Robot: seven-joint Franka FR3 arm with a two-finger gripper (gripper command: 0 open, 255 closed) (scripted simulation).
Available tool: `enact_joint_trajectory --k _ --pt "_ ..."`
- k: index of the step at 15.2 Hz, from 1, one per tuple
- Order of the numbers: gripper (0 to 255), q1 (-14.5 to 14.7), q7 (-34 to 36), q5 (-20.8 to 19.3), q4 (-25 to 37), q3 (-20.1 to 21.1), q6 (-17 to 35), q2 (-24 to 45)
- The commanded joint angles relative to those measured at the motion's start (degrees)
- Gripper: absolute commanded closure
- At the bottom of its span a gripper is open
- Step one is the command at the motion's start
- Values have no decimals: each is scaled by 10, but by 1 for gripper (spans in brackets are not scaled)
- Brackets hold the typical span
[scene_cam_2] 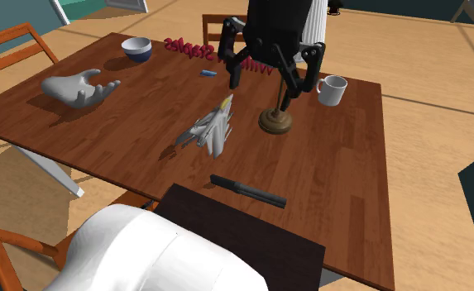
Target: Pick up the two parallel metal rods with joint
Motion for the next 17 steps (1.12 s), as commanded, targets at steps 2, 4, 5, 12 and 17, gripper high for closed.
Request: enact_joint_trajectory --k 2,4,5,12,17 --pt "0 -8 25 5 -23 7 20 -6" --pt "0 -23 74 17 -68 23 60 -15" --pt "0 -30 98 23 -89 31 81 -19" --pt "0 -73 266 71 -220 94 238 -13" --pt "0 -96 385 112 -290 147 371 36"
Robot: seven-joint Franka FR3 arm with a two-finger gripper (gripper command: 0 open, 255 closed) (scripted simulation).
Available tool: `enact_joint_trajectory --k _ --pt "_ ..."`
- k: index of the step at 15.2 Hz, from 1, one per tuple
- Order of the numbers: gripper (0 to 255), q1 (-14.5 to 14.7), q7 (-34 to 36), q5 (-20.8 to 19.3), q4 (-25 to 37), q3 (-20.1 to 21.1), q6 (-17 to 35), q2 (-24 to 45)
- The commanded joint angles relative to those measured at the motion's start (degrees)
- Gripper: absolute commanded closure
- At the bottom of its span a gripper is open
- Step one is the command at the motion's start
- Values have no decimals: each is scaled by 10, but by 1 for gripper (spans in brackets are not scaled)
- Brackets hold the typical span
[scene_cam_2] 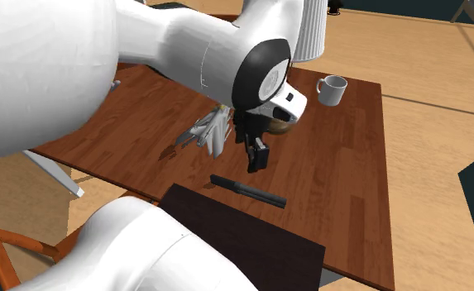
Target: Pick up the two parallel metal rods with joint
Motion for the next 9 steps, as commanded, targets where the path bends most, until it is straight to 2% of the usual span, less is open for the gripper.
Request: enact_joint_trajectory --k 1,5,9 --pt "0 -10 50 17 -24 22 59 26" --pt "0 -30 146 50 -57 68 185 110" --pt "0 -62 248 67 -69 117 325 229"
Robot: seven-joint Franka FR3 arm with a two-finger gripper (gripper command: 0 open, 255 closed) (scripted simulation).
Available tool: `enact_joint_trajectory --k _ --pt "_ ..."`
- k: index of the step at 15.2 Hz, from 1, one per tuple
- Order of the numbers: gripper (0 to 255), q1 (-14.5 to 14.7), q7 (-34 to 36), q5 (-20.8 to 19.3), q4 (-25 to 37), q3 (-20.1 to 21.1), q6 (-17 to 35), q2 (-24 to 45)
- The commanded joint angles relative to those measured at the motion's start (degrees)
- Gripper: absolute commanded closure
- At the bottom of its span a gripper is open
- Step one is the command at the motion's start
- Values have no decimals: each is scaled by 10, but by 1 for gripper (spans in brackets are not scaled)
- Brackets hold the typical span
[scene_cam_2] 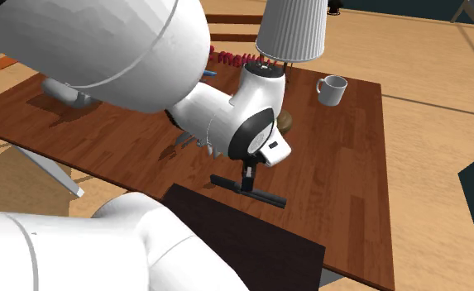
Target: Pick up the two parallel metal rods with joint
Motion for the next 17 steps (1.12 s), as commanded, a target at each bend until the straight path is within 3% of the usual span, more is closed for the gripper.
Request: enact_joint_trajectory --k 1,4,7,9,11,12,13,14,17 --pt "0 -20 59 2 -4 25 71 60" --pt "0 -70 161 -42 2 63 169 159" --pt "0 -91 193 -92 4 69 211 205" --pt "0 -106 235 -153 6 65 238 236" --pt "0 -103 297 -244 11 35 262 268" --pt "0 -93 315 -270 13 18 268 277" --pt "0 -89 313 -267 13 15 268 277" --pt "255 -90 311 -264 12 16 268 276" --pt "255 -89 312 -266 12 15 268 277"
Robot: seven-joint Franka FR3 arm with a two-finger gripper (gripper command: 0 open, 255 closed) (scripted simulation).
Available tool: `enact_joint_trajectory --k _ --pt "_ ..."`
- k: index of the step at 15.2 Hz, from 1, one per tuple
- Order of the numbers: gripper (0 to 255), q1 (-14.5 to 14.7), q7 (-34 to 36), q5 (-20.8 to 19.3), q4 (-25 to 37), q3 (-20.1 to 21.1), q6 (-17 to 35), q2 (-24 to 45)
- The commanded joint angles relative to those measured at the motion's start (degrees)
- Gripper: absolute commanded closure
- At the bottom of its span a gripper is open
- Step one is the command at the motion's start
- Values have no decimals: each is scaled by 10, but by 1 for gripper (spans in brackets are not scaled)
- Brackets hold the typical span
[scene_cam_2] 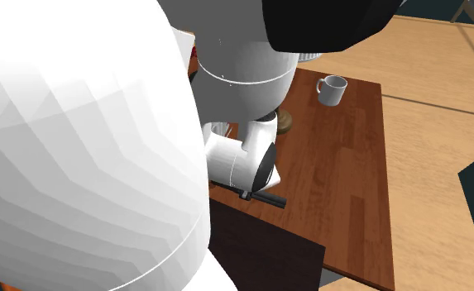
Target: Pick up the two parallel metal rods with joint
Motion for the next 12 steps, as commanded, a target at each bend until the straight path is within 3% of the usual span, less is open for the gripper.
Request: enact_joint_trajectory --k 1,6,9,12 --pt "255 0 1 -1 0 -1 0 0" --pt "255 1 2 -2 0 -1 0 1" --pt "255 -35 -87 126 -7 73 -36 -47" --pt "255 -15 -143 210 -9 78 -77 -94"
